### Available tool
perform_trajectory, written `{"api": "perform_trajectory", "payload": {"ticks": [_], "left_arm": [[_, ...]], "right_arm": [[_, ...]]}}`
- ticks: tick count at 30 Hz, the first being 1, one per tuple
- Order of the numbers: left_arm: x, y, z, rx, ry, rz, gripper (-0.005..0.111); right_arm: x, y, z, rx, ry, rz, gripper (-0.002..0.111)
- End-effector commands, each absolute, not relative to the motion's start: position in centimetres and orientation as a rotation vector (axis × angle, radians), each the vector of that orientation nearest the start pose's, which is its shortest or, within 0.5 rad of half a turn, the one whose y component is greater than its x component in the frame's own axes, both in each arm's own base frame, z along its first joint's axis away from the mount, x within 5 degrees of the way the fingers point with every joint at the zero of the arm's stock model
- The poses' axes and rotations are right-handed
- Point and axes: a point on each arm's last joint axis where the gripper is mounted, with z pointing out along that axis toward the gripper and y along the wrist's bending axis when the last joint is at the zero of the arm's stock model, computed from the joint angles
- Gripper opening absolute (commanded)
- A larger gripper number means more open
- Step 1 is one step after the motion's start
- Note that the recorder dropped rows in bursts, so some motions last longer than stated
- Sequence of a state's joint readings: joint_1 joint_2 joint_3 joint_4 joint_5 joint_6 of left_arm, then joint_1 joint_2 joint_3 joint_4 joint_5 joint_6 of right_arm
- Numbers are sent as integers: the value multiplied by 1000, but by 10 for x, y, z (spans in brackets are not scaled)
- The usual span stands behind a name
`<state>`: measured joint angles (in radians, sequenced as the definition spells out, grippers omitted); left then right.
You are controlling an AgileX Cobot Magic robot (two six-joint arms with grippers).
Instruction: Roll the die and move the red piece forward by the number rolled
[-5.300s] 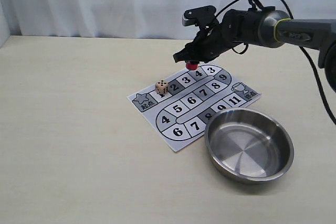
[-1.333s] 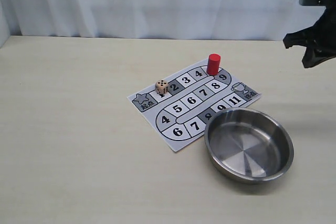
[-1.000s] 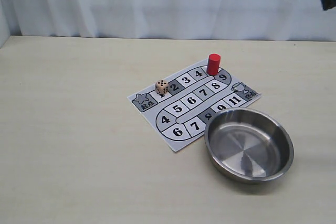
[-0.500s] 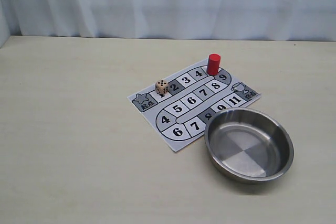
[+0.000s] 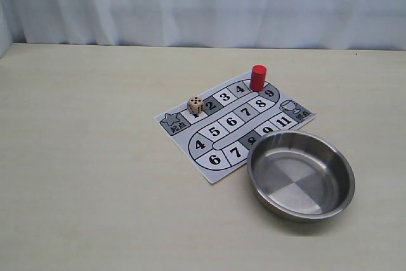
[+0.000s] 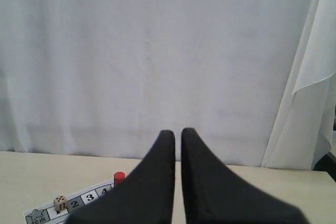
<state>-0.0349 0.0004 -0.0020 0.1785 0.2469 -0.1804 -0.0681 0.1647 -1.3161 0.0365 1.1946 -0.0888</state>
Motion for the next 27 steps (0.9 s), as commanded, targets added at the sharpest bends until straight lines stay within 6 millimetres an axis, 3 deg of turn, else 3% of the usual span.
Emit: {"api": "perform_trajectory", "payload": {"ticks": [1, 6, 21, 24, 27], "left_arm": [[56, 2, 192, -13, 1714, -2, 0], [56, 2, 192, -13, 1714, -2, 0], [56, 2, 192, -12, 1713, -2, 0], [56, 2, 192, -12, 1713, -2, 0], [56, 2, 192, -12, 1713, -2, 0]], "right_arm": [[-163, 14, 433, -46, 1421, -113, 4], [-177, 14, 431, -57, 1370, -142, 4], [-177, 0, 430, -134, 1368, -77, 4], [-172, 0, 429, -136, 1386, -76, 4], [-155, 0, 421, -140, 1450, -73, 4]]}}
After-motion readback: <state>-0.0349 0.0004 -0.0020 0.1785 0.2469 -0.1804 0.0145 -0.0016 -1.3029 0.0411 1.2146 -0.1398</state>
